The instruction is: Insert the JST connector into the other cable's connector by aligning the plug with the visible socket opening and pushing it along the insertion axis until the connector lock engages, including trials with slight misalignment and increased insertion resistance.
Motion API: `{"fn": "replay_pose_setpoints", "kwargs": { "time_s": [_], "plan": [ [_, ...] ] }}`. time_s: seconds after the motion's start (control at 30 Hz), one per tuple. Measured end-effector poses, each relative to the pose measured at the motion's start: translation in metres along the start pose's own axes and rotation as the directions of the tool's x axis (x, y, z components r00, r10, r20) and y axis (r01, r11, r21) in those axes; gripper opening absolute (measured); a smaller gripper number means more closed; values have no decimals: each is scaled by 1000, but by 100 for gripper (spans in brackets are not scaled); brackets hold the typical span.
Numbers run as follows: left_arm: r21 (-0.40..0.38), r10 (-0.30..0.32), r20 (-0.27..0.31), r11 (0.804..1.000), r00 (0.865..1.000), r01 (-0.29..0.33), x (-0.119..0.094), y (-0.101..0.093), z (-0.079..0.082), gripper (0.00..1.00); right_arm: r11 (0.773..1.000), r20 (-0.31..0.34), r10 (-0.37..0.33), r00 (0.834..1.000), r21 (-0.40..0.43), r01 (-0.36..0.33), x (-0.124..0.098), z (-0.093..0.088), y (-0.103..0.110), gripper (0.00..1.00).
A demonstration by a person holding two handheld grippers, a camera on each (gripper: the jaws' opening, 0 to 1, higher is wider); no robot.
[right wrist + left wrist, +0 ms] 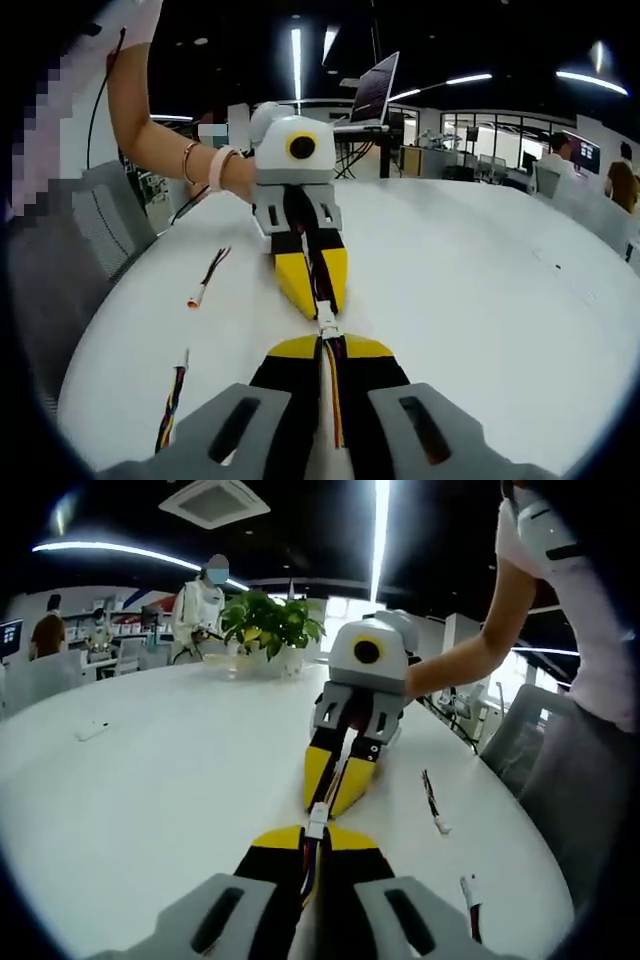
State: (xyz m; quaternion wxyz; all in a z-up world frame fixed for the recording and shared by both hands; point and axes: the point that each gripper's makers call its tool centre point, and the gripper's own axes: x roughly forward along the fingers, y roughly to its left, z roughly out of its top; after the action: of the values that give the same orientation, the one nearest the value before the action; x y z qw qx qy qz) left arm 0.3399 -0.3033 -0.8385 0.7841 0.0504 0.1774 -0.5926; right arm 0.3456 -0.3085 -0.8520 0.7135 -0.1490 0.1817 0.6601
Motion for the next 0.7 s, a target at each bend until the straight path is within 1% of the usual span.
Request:
{"fn": "replay_pose_setpoints", "kwargs": {
  "time_s": [0.17, 0.27, 0.37, 0.53, 0.67, 0.7],
  "plan": [
    [-5, 3, 10, 1000, 1000, -3, 1, 1, 2, 1, 1000, 8, -5, 1000, 3, 5, -1, 2, -2, 3],
    [-12, 4, 21, 1000, 1000, -4, 1, 0, 2, 2, 999, 12, -10, 1000, 35, 9, -2, 3, -2, 4],
    [-13, 6, 23, 1000, 1000, -6, 2, 1, 3, 2, 999, 13, -17, 1000, 34, 16, -2, 3, -2, 4],
    [-3, 20, 13, 1000, 1000, -20, 4, 2, 5, 2, 998, 17, -36, 999, 53, 35, -2, 3, -5, 4],
    [-5, 24, 6, 1000, 1000, -24, 4, 1, 4, 3, 998, 12, -32, 999, 46, 31, -2, 3, -3, 5],
    [-10, 25, 6, 1000, 1000, -25, 4, 1, 4, 3, 999, 14, -20, 1000, 47, 20, -2, 3, -1, 5]
  ]
}}
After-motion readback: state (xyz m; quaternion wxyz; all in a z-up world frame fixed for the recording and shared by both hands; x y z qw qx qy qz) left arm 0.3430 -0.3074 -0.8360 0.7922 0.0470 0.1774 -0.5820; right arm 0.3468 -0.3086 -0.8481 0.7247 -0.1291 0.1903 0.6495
